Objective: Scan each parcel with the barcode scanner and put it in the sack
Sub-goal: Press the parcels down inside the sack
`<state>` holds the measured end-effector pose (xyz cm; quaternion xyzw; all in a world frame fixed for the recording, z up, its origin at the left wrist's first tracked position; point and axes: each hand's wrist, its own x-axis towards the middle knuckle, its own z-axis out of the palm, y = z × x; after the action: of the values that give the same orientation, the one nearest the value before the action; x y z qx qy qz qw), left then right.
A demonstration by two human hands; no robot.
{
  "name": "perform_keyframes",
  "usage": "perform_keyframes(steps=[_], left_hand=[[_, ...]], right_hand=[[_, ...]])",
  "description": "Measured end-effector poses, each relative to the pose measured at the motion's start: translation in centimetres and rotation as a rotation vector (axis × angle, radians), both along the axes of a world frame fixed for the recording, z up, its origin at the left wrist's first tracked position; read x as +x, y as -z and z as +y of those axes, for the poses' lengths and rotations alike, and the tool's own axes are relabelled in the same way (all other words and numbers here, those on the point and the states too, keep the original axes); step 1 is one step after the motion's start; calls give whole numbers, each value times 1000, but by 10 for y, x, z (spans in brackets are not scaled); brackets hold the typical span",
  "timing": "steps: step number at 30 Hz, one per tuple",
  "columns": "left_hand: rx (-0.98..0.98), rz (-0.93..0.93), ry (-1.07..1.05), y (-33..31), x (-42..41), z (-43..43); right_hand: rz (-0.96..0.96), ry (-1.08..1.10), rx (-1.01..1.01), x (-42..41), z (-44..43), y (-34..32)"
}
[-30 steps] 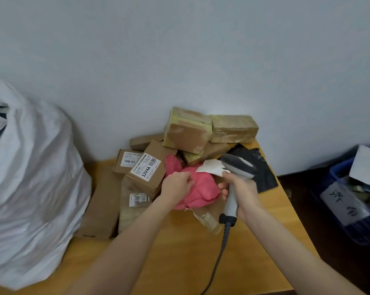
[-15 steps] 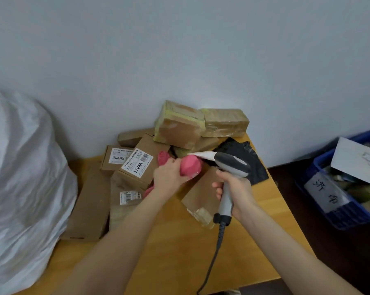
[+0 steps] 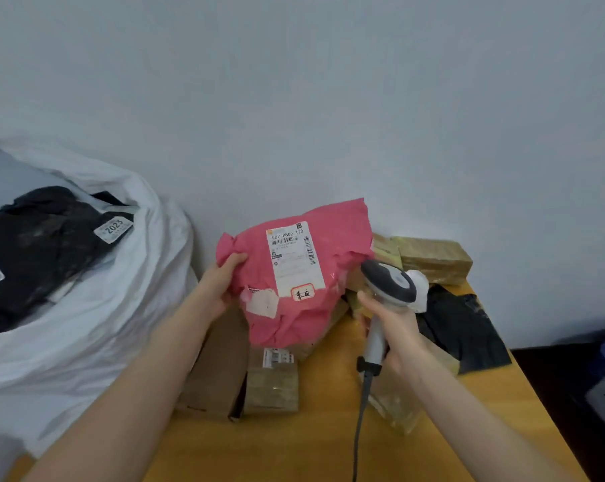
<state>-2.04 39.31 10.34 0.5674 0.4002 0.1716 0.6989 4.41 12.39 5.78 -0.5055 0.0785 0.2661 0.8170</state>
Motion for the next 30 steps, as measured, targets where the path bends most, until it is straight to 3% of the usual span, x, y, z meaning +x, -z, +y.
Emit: perform_keyframes(steps=[3, 6, 13, 17, 20, 30], left_hand=[[-171, -62, 36, 19, -19, -3], [-218, -118, 63, 30, -31, -4], [-51, -132, -24, 37, -42, 8], [51, -86, -99, 48, -38, 12], [63, -67, -99, 56, -35, 9], [49, -35, -112, 66, -30, -4]], right_hand=[[-11, -32, 32, -9, 20, -1], [-21, -19, -23, -13, 35, 4], [-95, 60, -231, -23, 40, 10], [-186, -166, -214, -51, 23, -8], [-259, -271, -262, -73, 18, -19], [-263, -291, -385, -94, 9, -32]])
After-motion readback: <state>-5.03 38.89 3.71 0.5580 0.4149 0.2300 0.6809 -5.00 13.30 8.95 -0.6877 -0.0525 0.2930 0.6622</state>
